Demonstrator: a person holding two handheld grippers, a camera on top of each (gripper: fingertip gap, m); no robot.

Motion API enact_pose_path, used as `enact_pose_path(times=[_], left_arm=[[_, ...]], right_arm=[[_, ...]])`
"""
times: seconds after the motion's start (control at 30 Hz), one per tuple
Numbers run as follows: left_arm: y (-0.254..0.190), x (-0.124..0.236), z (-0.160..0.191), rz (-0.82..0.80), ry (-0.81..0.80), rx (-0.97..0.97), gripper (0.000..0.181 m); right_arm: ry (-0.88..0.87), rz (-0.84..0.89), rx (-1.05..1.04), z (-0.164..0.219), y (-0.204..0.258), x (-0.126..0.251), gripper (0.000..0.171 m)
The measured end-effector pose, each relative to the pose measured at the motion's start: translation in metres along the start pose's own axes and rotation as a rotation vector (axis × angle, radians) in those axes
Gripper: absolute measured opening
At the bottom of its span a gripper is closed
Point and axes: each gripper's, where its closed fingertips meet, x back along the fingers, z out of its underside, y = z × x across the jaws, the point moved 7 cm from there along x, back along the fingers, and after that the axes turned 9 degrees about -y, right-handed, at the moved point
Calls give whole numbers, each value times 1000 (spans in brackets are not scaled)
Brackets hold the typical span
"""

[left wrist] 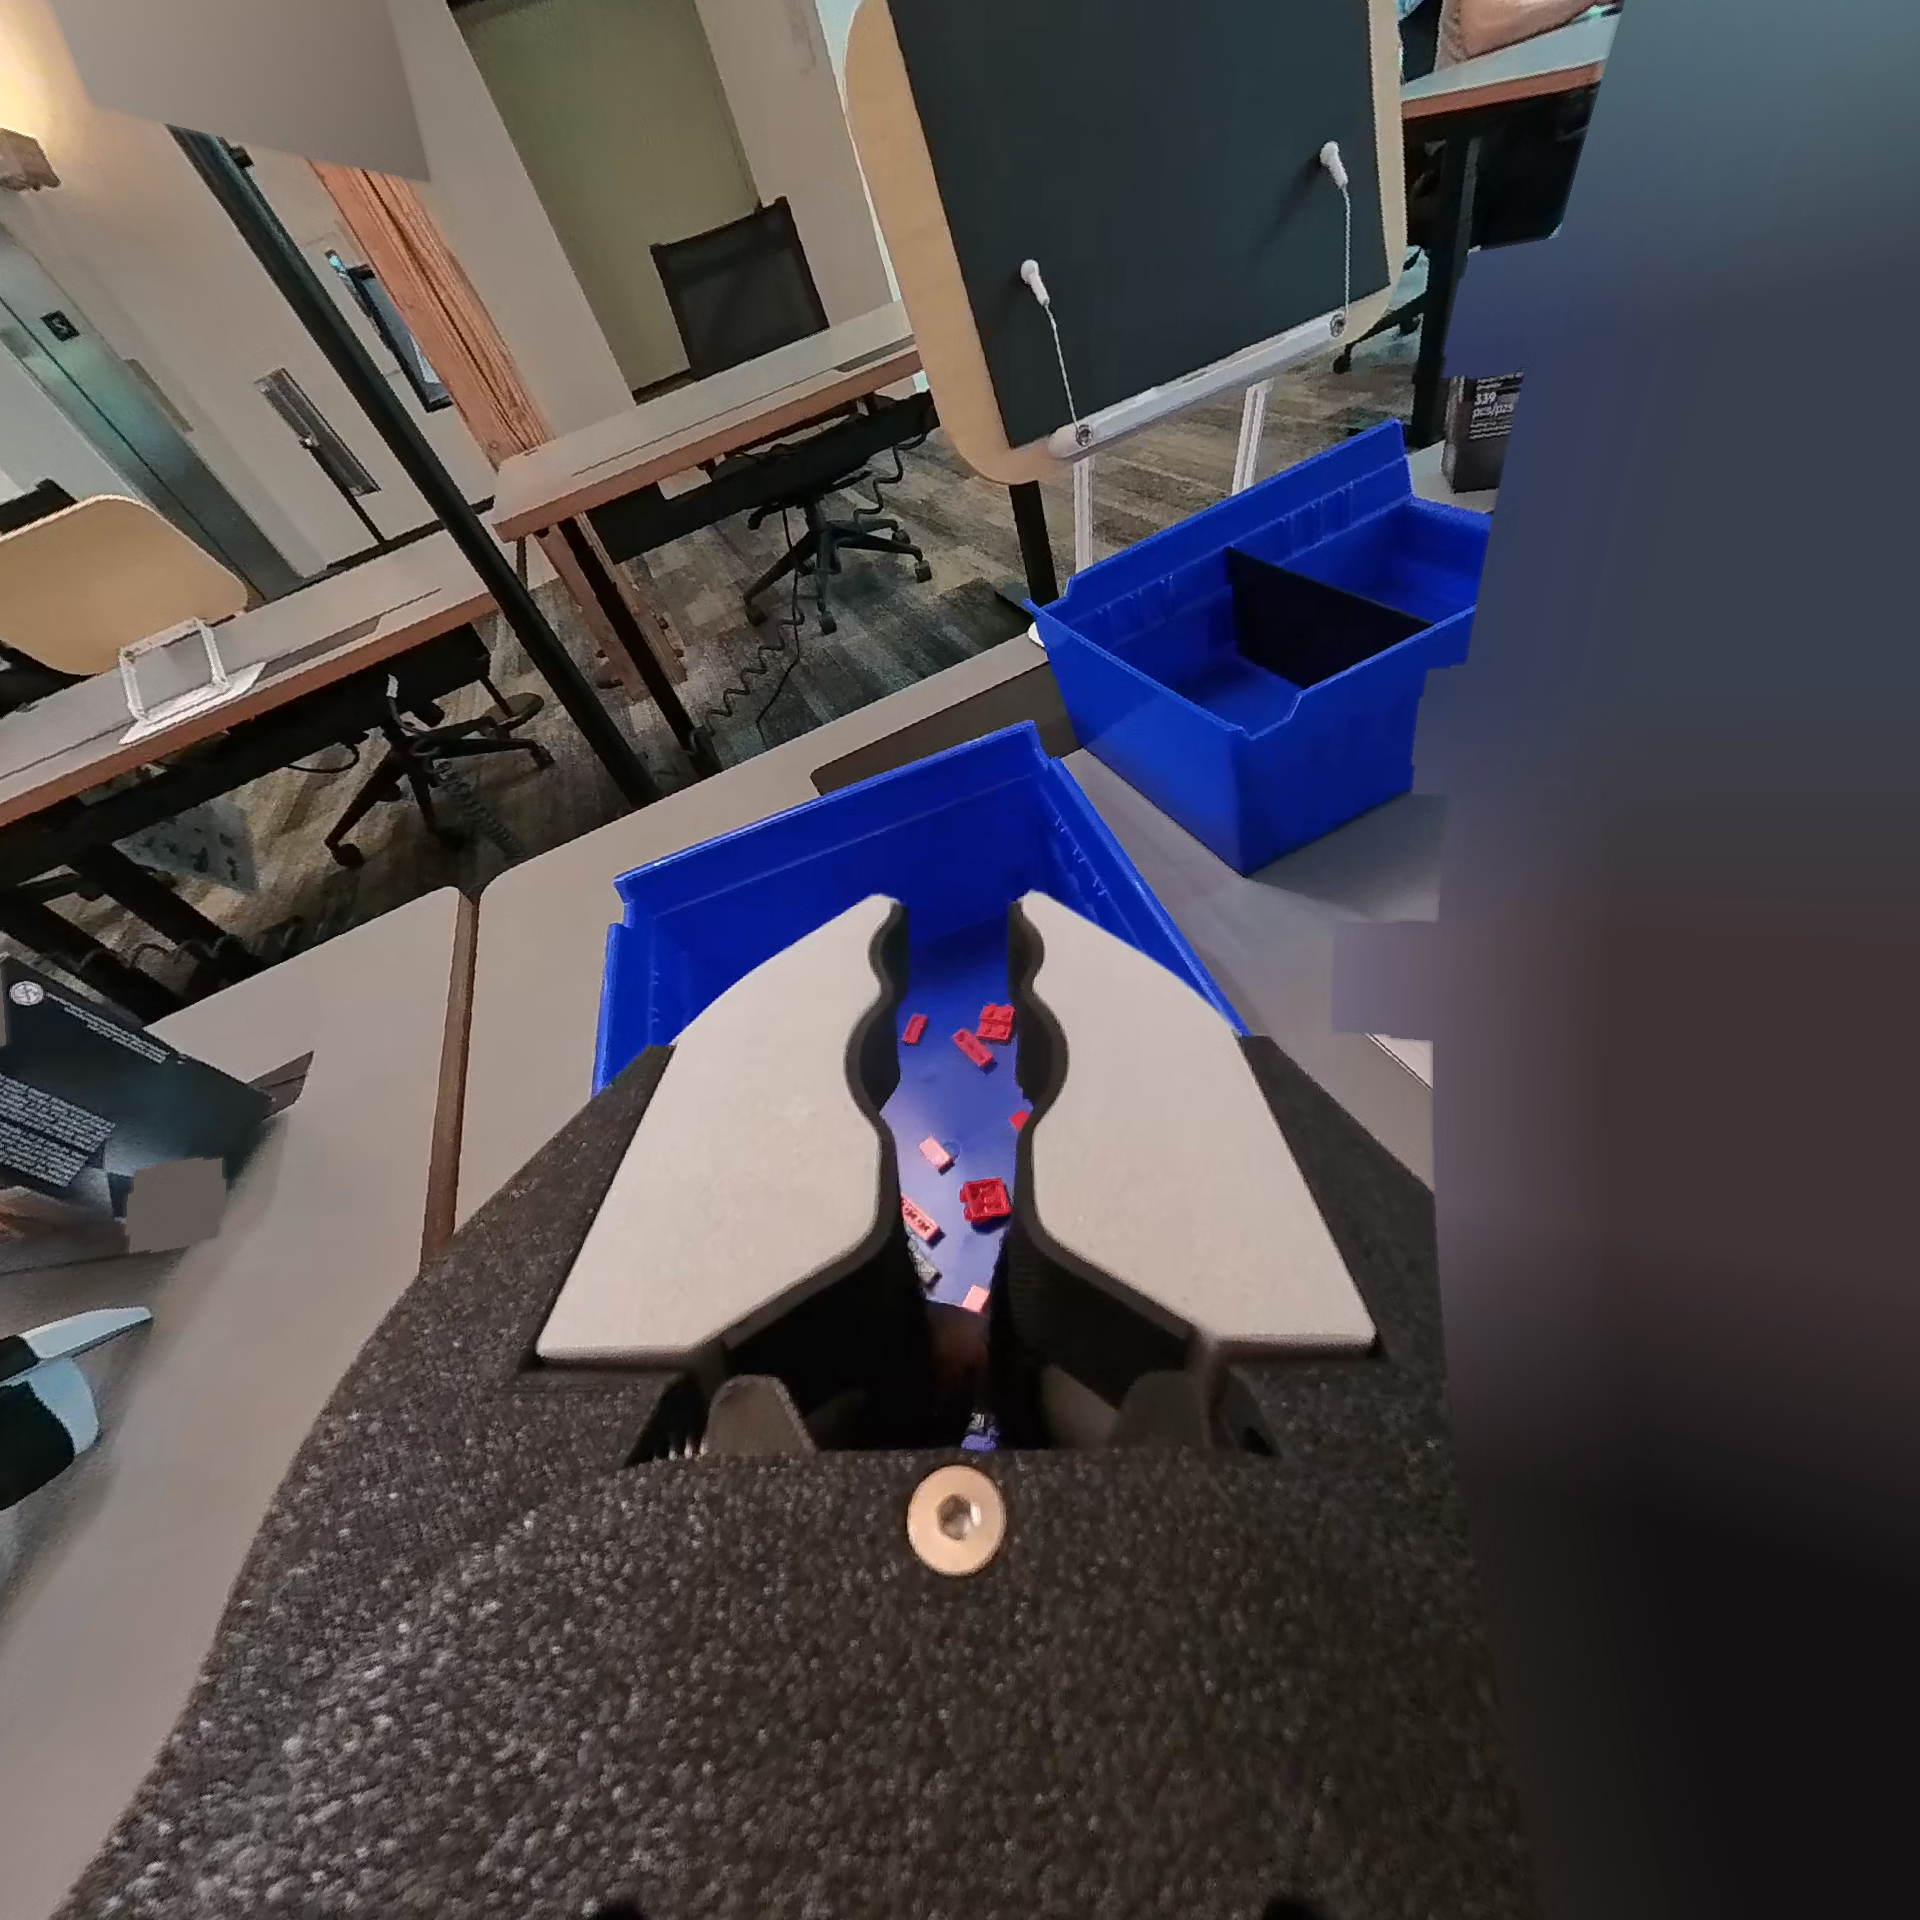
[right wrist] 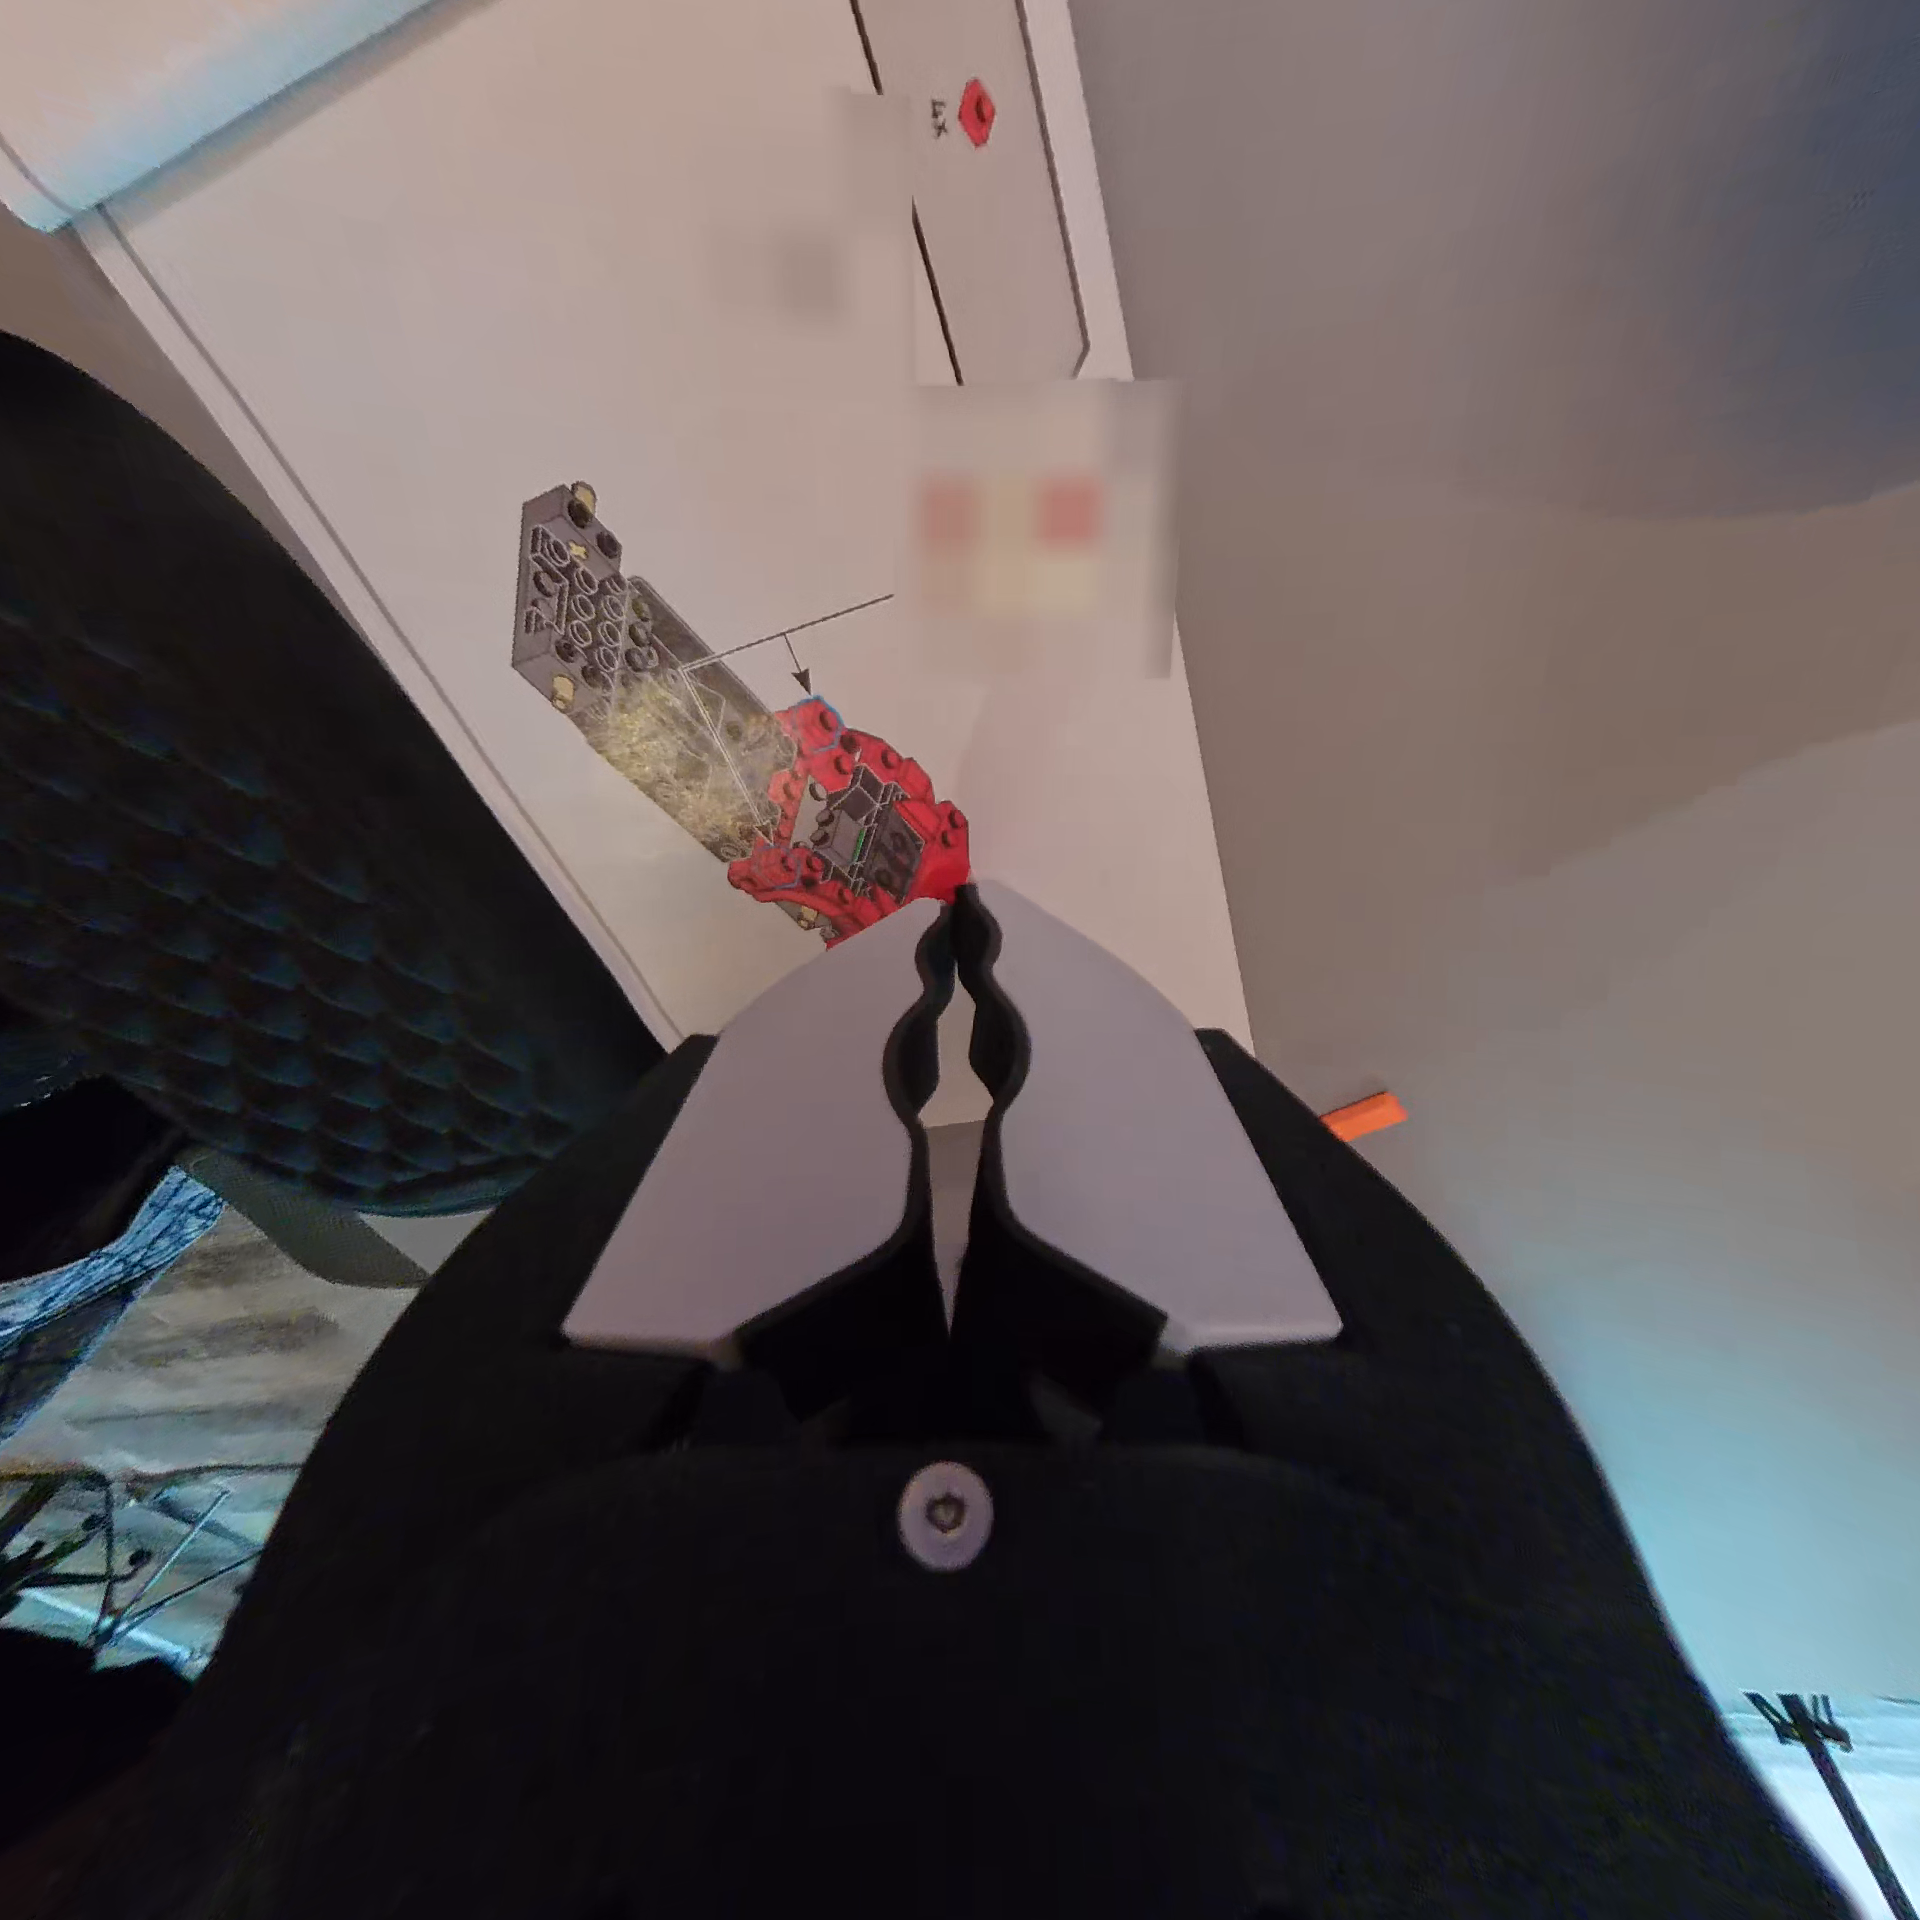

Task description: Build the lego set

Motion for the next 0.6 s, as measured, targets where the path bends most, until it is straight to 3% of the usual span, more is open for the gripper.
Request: enact_pose_path(times=[0.13, 0.17, 0.23, 0.4, 0.5, 0.6], left_arm=[[1, 1, -1, 1, -9, 3, 17], [1, 3, -1, -1, -13, 5, 17], [2, 6, -3, -5, -28, 10, 17], [3, 14, -6, -19, -57, 9, 17], [5, 14, -5, -21, -60, 18, 17], [6, 12, -2, -16, -49, 22, 17]], right_arm=[[-4, 77, 60, 0, 5, 0, 0], [-24, 69, 51, 1, 5, 1, 0], [-75, 11, 8, 3, 4, 0, 15], [-137, 1, -1, -1, 0, 14, 17], [-273, 55, 127, -37, -1, 38, 13], [-412, 68, 377, -100, 5, 43, 10]])
